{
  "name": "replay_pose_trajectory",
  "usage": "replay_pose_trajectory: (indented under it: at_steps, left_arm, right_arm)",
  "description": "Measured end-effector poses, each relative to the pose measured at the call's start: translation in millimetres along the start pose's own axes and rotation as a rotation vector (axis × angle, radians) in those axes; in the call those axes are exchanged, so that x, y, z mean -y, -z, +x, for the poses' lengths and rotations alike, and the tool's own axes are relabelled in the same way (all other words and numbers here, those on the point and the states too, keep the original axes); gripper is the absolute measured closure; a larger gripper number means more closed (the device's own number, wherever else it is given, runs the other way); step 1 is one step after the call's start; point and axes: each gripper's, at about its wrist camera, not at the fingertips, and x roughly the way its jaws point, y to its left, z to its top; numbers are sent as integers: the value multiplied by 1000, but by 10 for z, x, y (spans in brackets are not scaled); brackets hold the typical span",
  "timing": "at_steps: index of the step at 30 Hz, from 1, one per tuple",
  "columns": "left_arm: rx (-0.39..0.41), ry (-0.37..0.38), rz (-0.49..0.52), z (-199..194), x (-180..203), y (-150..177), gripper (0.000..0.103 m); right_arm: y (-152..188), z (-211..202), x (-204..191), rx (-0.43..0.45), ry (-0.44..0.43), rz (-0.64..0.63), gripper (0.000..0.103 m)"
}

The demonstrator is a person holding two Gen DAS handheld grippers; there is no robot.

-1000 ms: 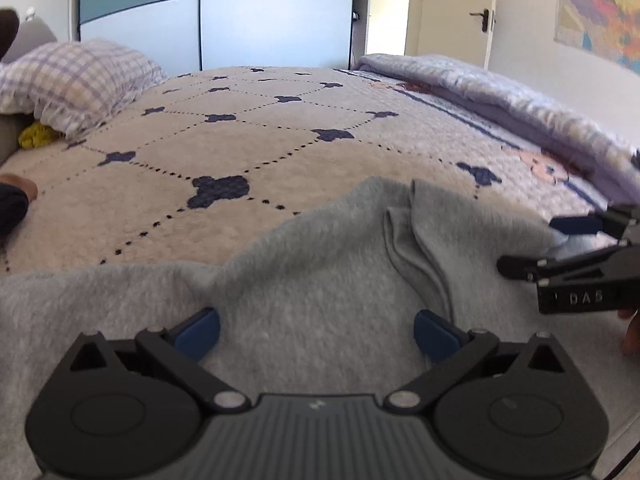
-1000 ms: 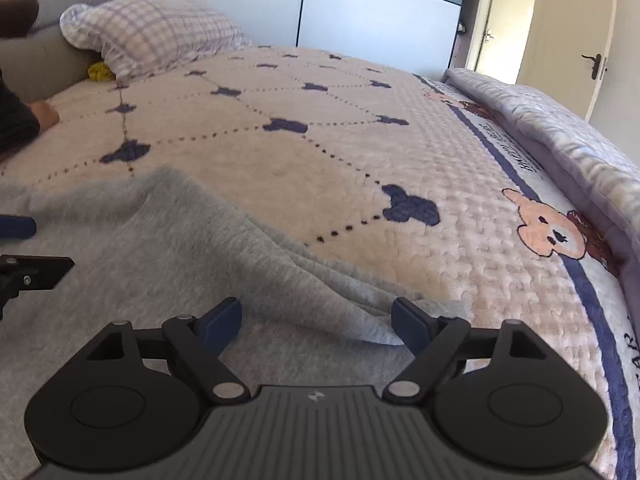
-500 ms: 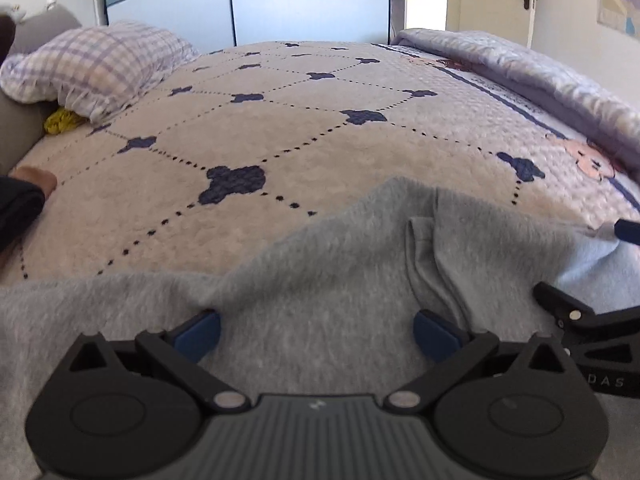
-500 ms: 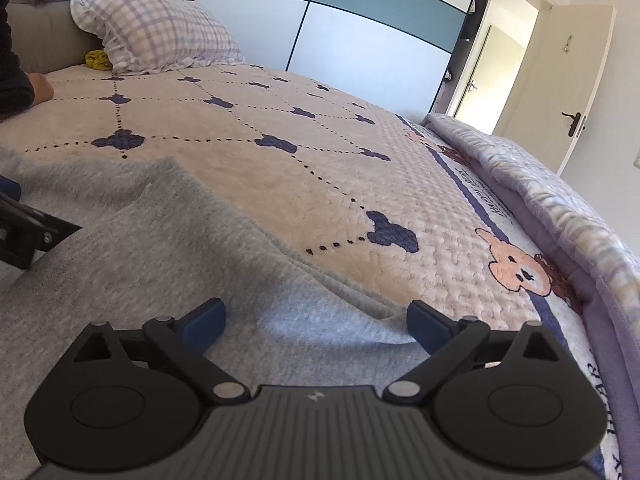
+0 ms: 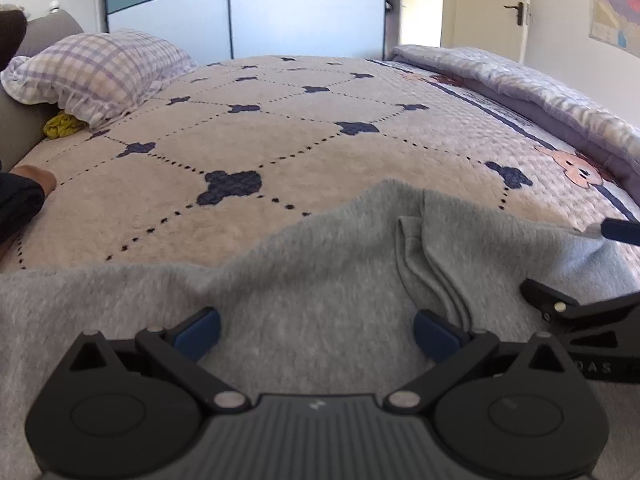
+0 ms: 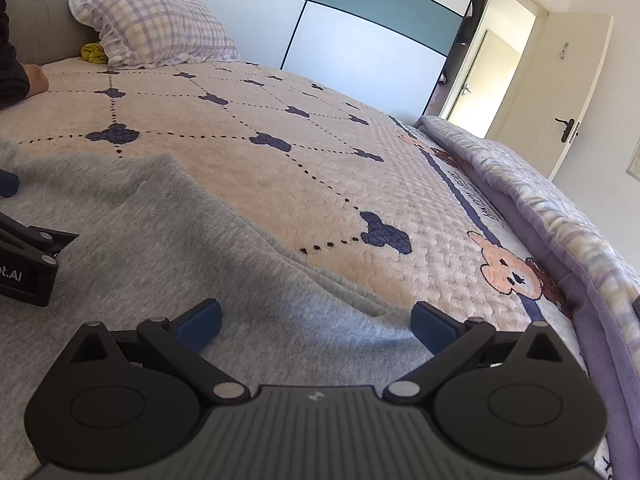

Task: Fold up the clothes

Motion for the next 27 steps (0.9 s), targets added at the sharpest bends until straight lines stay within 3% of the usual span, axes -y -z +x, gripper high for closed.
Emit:
replay_pose_trajectory:
  at_steps: [2, 5, 8, 10, 13, 18, 20, 23, 27]
  left_arm:
    - [-6, 8, 33, -131, -65, 72, 0]
    - [18, 1, -27, -272, -240, 197, 0]
    - [16, -4, -70, -347, -298, 113, 0]
    - [59, 2, -66, -420, -217, 13, 0]
    - [87, 75, -1, -395, 71, -98, 0]
    - [19, 137, 115, -34, 510, -117, 0]
    - [-29, 140, 98, 59, 449, -71, 0]
    - [-7, 104, 123, -7, 367, 8, 0]
    - [-8, 68, 101, -107, 214, 81, 0]
  right_arm:
    - [-23, 29, 35, -10, -60, 11, 0]
    - [-57, 73, 88, -24, -150, 28, 0]
    - [-91, 116, 141, -39, -240, 44, 0]
    - [-114, 145, 177, -49, -299, 55, 0]
    - [-148, 189, 230, -64, -389, 72, 0]
    - [55, 7, 428, -32, -396, 31, 1]
    - [114, -8, 432, 1, -376, -16, 2]
    - [204, -12, 476, 62, -387, -18, 0]
    - [124, -35, 423, 82, -394, -57, 0]
